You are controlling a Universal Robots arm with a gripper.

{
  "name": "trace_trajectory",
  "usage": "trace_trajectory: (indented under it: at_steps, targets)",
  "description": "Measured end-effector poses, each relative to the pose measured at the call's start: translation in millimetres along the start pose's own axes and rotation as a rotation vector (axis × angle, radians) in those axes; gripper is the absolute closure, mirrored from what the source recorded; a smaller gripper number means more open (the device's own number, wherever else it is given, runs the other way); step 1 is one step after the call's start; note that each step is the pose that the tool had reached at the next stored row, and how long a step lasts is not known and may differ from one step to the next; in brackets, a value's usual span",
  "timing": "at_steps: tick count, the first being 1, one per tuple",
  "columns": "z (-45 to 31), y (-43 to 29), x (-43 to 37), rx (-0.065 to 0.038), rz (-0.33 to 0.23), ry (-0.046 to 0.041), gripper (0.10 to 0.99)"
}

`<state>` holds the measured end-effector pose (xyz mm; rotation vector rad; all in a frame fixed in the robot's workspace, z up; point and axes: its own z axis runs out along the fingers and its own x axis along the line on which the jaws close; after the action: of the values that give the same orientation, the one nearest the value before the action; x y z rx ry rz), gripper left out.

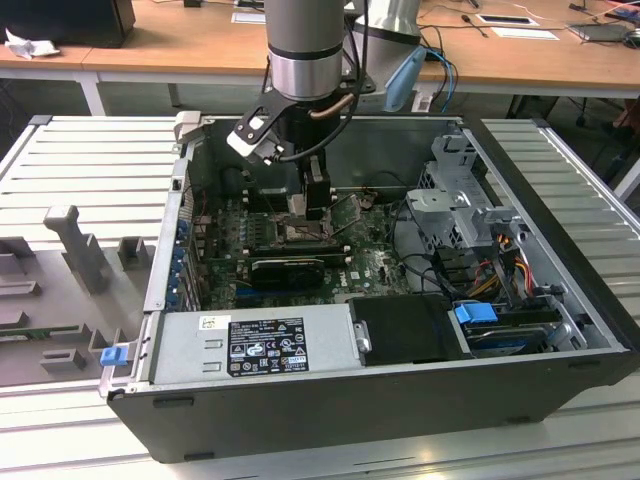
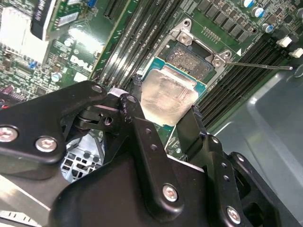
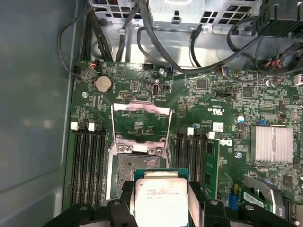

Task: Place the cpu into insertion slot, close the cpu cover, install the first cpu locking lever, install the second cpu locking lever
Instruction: 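Place the cpu into insertion slot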

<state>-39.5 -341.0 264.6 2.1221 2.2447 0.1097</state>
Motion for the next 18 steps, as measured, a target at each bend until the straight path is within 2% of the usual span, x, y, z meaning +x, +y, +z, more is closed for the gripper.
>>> trace_trajectory:
  at_steps: [5, 18]
  targets:
    - [6.8, -0.5, 1.5, 0.0, 0.034, -0.003, 0.549]
    - [16.0, -1.2, 2.0, 0.0, 0.034, -0.0023, 0.549]
